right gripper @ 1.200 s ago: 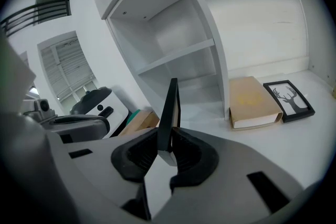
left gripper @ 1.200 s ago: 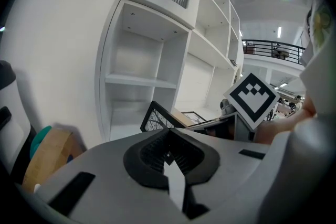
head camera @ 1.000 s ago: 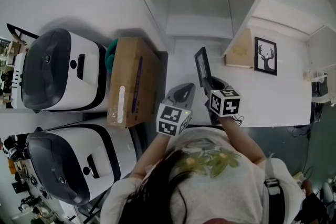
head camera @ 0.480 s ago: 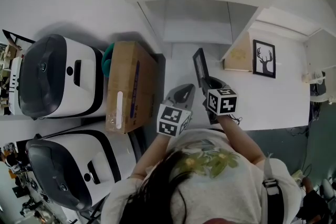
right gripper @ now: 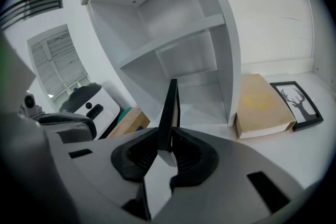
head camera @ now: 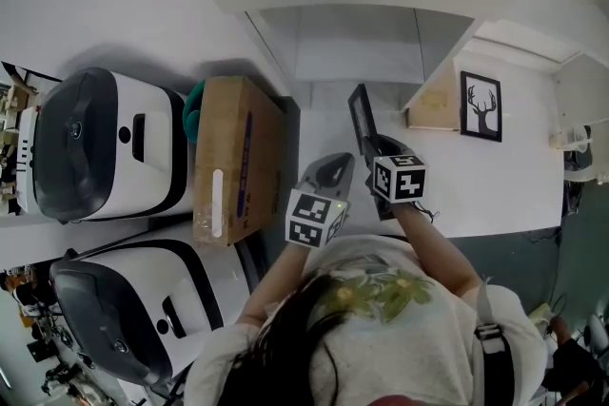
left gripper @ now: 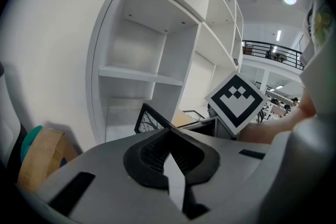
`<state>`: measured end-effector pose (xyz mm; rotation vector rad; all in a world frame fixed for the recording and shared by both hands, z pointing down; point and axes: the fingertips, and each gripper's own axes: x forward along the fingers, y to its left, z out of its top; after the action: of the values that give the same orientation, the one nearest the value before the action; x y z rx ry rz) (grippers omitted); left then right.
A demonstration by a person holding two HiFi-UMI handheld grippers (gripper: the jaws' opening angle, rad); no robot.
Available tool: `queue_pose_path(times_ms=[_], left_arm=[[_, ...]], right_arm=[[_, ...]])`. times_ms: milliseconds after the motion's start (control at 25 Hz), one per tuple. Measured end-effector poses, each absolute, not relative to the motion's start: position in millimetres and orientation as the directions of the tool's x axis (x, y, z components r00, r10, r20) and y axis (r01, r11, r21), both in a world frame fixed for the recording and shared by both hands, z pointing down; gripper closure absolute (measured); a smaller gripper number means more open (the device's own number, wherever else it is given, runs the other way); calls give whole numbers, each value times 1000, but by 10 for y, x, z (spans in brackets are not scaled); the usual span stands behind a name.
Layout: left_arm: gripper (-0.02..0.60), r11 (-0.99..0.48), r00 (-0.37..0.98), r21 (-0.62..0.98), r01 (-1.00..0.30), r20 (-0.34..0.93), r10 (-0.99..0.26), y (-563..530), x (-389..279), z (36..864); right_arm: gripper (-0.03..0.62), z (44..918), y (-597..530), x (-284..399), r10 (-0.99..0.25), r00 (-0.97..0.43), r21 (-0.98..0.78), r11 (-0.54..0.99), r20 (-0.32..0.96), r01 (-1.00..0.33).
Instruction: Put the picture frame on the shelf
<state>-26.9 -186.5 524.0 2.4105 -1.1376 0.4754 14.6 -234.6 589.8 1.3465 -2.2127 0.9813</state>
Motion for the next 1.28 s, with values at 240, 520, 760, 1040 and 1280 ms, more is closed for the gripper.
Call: queue_pose_path(times_ms=[240,520,760,1040,1280], left_arm=[[552,-564,604,244,-789,482,-635,-1909,-296,5298],[552,-562,605,253,-788,491,-627,-1945,-303,5353],[552,-561,605,255,-787,497,-622,-1982,-304,5386],[552,-559,604,259,-787,505,-616,-1983,-291,5420],[552,-554,600,260,-791,510,-617,-1996,-307,5444]], right_arm=[[507,5986,-2454,143,-621,-456,-352,293,637,-889],[507,6052,-2540,146,-618,-446,-347,282,647,-895],[507,6115,-2593,137,-613,-438,-336,281,657,-899],[507,6148,-2663,122,-619,-425,-311,290,660,-905],[507,6185,-2711,75,-626,-418,-282,311,659,-908]])
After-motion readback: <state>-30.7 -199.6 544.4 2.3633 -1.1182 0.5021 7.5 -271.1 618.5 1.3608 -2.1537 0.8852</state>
